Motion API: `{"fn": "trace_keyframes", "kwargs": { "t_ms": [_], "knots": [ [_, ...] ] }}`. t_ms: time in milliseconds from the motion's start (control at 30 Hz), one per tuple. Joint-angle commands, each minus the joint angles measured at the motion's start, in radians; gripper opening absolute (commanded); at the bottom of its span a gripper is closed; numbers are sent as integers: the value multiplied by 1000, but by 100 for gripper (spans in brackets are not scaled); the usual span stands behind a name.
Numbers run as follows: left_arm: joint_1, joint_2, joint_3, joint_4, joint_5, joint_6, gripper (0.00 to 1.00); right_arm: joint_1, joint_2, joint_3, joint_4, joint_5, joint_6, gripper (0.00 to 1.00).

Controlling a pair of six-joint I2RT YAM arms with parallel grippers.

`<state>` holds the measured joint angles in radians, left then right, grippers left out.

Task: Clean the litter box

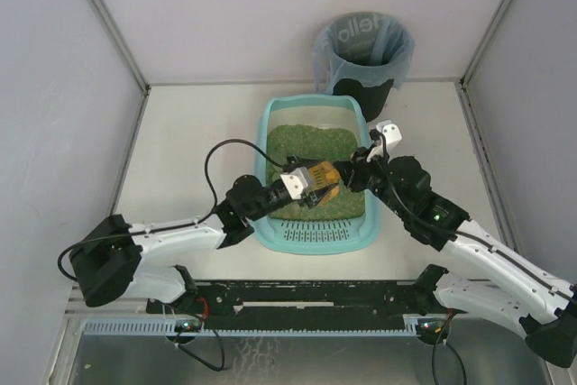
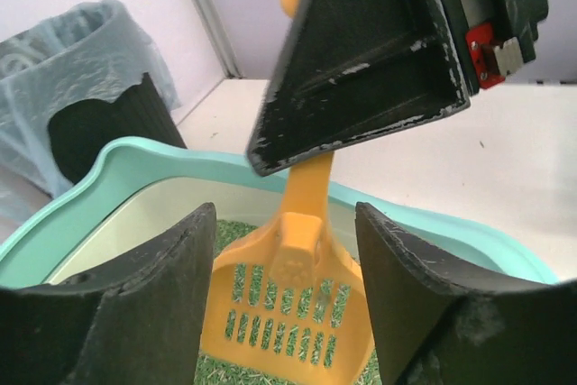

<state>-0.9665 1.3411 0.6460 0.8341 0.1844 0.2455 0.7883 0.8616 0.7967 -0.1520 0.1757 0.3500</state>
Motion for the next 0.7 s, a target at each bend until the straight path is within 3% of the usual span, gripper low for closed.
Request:
{"fn": "trace_keyframes", "kwargs": {
  "t_ms": [0, 167, 333, 500, 667],
  "knots": [
    [-3, -120, -53, 75, -164, -97, 69, 6, 16, 29, 50, 83, -39, 0],
    [3, -280, -78, -131, -456, -281, 78, 10, 71, 89, 7, 167, -72, 0],
    [49, -421, 12, -604, -641, -567, 82, 10, 123, 126, -1, 212, -80, 0],
    [221, -465, 60, -998, -517, -790, 79, 0, 187, 156, 22, 218, -49, 0],
    [290, -499, 12, -1023, -437, -778, 71, -39, 276, 194, 56, 144, -5, 0]
  ]
}}
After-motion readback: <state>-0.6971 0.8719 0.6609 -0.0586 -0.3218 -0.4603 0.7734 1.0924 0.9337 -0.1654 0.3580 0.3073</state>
